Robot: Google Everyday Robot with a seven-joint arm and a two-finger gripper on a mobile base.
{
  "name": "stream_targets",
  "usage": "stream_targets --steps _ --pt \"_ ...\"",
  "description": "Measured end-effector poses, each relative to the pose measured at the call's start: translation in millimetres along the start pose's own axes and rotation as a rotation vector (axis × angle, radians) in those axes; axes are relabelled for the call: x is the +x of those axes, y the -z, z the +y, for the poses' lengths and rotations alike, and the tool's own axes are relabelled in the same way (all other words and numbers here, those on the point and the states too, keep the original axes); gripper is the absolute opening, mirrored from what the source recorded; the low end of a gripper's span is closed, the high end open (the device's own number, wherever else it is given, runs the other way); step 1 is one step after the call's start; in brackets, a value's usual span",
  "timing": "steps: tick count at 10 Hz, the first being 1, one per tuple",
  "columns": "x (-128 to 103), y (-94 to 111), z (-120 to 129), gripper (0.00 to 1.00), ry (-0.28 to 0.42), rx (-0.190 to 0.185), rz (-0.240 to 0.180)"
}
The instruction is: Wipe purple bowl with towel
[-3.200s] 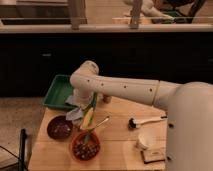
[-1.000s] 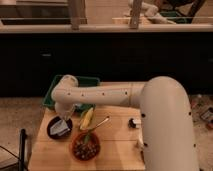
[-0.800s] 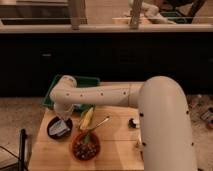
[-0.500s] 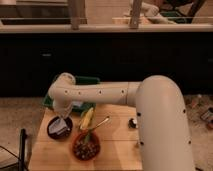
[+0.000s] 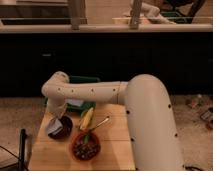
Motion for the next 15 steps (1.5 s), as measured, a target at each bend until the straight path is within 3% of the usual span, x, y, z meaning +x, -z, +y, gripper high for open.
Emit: stream_targets --steps 3,7,15 --pt "-19.5 -3.1 -13.6 0.00 0.071 -0.002 -0.020" --pt "-66.0 -8.1 -17.2 0.00 0.140 -0.015 -0.054" --pt "-64.1 4.0 55.7 0.00 -0.013 -0.044 -0.040"
